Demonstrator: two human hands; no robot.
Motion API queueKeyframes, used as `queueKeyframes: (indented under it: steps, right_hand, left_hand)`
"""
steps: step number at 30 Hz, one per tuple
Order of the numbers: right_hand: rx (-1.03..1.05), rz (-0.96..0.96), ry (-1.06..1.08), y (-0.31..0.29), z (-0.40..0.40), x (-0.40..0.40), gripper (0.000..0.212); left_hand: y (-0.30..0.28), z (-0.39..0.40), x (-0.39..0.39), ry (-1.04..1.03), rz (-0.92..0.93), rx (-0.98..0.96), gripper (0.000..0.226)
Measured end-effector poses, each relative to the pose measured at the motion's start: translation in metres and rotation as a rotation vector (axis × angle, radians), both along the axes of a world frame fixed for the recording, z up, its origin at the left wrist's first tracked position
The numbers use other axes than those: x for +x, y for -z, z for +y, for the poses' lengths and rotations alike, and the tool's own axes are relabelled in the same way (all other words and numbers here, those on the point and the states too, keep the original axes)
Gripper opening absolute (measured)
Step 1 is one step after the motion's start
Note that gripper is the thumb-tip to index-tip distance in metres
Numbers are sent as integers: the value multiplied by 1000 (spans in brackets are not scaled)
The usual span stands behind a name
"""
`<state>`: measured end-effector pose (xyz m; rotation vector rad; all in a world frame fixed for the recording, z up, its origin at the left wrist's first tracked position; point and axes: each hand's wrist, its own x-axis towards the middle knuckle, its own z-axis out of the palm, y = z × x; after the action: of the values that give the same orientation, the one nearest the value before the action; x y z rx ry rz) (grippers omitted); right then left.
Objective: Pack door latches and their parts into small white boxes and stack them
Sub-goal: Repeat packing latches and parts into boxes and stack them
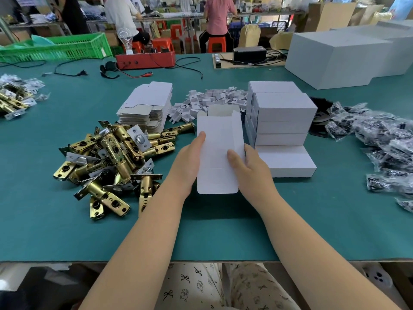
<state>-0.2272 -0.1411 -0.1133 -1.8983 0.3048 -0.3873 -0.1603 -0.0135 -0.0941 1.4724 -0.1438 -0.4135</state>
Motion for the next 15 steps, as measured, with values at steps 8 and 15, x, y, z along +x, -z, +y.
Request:
queueKeyframes:
  steps: [8, 15]
  right_hand:
    - [292, 17, -178, -5, 5, -4, 28]
    - [376, -86, -99, -8, -3, -4, 80]
  left_hand:
    - [-7, 1, -1, 22, -70, -263, 49]
    - [-8, 0, -4, 102, -93, -166, 48]
